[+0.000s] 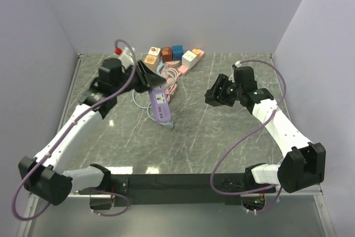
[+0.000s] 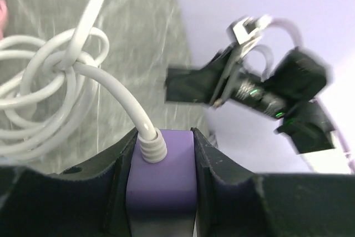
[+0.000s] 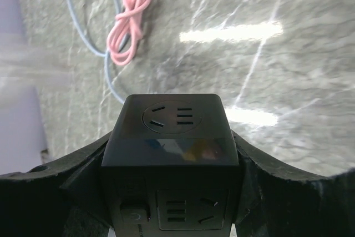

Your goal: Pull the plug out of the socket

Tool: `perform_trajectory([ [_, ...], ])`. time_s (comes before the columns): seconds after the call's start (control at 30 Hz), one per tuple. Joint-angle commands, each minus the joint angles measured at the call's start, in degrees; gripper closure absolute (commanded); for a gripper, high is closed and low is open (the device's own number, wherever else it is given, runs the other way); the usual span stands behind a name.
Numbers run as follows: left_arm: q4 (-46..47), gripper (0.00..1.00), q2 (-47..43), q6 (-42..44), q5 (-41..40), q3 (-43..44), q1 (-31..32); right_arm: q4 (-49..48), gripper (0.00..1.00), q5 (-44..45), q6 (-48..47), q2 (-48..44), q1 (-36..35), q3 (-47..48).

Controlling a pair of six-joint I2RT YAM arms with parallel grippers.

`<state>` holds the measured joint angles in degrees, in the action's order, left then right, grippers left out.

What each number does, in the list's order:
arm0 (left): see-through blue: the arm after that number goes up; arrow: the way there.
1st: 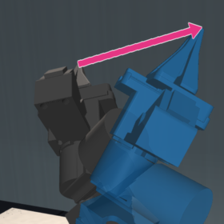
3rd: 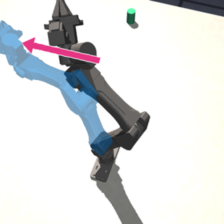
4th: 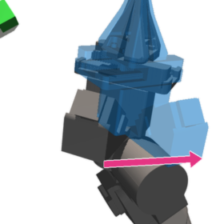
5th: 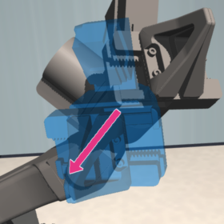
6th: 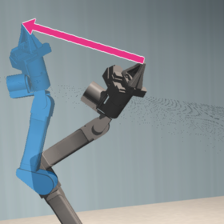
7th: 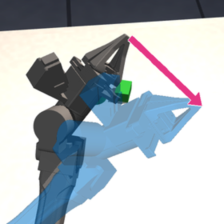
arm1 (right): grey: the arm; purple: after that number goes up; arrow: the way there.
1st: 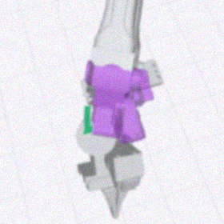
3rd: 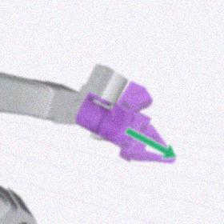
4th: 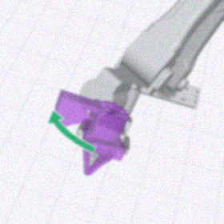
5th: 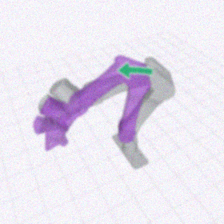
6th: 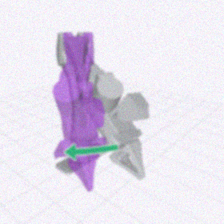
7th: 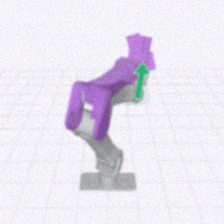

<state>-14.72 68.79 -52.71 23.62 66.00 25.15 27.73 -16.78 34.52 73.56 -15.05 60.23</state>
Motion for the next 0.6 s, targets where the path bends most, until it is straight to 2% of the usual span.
perform_trajectory([
  [0.0,-4.5,1.0,-2.8,4.6,-1.8,9.0,-4.0,2.6,1.0,4.9,-2.5,-1.2,1.2,4.3],
  [0.07,-9.5,1.0,-3.0,8.8,-8.4,14.3,-6.4,4.3,1.0,8.8,-2.2,-1.1,1.9,4.3],
  [0.1,-14.7,1.0,-2.9,10.2,-11.1,15.6,-9.4,4.7,1.0,10.0,-2.0,-1.1,2.2,4.2],
  [0.17,-18.7,1.0,-2.4,13.0,-15.5,17.8,-13.2,6.2,1.0,12.6,-1.3,-1.0,3.6,3.8],
  [0.2,-20.7,1.0,-1.7,13.9,-16.2,17.8,-17.0,6.6,1.0,14.6,-1.1,-0.7,4.3,3.7],
  [0.37,-21.5,1.0,-0.8,17.3,-20.7,10.0,-28.5,8.9,1.0,21.6,1.1,1.3,9.0,2.2],
  [0.4,-20.7,1.0,-0.9,17.6,-23.1,8.3,-30.0,8.8,1.0,22.6,1.2,1.7,10.8,1.8],
  [0.5,-17.9,1.0,0.6,19.7,-23.4,2.6,-36.9,9.3,1.0,26.1,1.7,3.4,14.8,0.9],
  [0.57,-17.5,1.0,2.0,21.1,-26.7,1.2,-38.2,10.1,1.0,27.7,2.0,4.7,17.2,0.7],
])
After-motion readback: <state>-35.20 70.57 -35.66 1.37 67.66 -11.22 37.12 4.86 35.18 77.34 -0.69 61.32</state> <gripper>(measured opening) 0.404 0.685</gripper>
